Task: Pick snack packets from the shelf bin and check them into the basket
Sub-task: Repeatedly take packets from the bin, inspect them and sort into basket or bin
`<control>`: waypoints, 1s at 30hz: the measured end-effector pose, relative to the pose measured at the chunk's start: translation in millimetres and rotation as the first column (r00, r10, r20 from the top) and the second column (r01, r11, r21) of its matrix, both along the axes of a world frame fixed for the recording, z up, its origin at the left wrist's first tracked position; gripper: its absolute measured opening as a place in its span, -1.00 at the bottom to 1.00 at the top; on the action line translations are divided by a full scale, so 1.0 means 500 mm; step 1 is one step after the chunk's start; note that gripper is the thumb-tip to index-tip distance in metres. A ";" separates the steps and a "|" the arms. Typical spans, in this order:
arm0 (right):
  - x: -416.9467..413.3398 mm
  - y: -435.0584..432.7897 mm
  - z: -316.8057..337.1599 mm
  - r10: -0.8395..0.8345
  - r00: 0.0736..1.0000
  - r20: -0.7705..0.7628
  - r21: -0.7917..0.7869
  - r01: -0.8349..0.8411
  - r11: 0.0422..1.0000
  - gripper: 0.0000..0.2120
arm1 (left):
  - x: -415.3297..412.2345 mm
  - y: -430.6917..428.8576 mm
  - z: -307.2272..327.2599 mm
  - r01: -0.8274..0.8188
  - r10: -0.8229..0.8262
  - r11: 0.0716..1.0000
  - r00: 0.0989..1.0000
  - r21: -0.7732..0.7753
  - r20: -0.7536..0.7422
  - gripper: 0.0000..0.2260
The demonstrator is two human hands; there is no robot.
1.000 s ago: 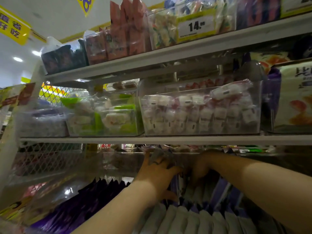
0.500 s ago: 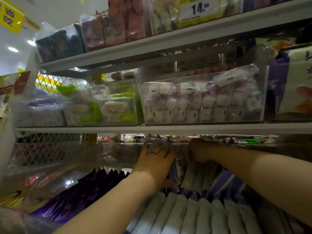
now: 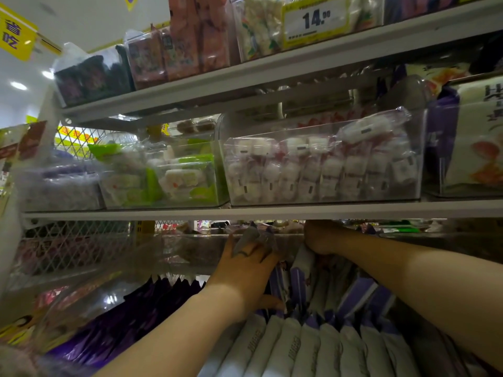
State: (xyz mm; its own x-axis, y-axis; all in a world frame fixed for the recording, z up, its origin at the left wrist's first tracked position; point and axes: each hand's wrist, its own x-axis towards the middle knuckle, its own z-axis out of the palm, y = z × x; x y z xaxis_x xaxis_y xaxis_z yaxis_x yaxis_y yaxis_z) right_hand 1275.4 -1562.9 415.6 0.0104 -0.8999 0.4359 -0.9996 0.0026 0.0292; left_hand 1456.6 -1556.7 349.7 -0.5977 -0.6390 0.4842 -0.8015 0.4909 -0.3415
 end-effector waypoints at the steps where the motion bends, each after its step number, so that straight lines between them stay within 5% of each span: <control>1: 0.004 0.001 0.002 -0.008 1.000 0.022 -0.022 0.008 1.000 -0.79 | 0.001 -0.001 0.000 0.001 -0.001 1.000 1.000 -0.001 0.008 -0.23; 9: 0.022 0.061 0.001 0.123 0.992 0.041 -0.042 -0.122 0.992 -0.66 | 0.000 -0.008 -0.015 -0.040 0.047 0.994 0.996 -0.100 0.073 -0.28; 15: 0.016 0.106 -0.027 0.020 0.991 0.133 -0.193 0.006 0.981 -0.70 | 0.015 0.046 -0.034 0.029 -0.020 0.971 0.999 -0.238 0.040 -0.44; 21: 0.039 0.145 -0.059 0.044 0.929 0.369 -0.222 0.042 0.974 -0.82 | 0.036 0.119 -0.043 -0.015 0.017 0.999 0.997 -0.029 0.069 -0.56; 24: 0.041 0.164 -0.056 -0.056 0.903 0.426 -0.128 0.121 0.984 -0.49 | 0.051 0.156 -0.041 -0.007 0.007 1.000 1.000 0.022 0.025 -0.59; 26: 0.029 0.183 -0.058 -0.082 0.870 0.487 -0.118 0.159 0.980 -0.48 | 0.065 0.180 -0.041 -0.001 0.001 1.000 1.000 0.029 -0.015 -0.63; 30: 0.019 0.247 -0.089 0.115 0.762 0.637 -0.341 0.146 0.929 -0.64 | 0.097 0.231 -0.046 0.030 -0.023 0.998 0.991 0.053 -0.130 -0.67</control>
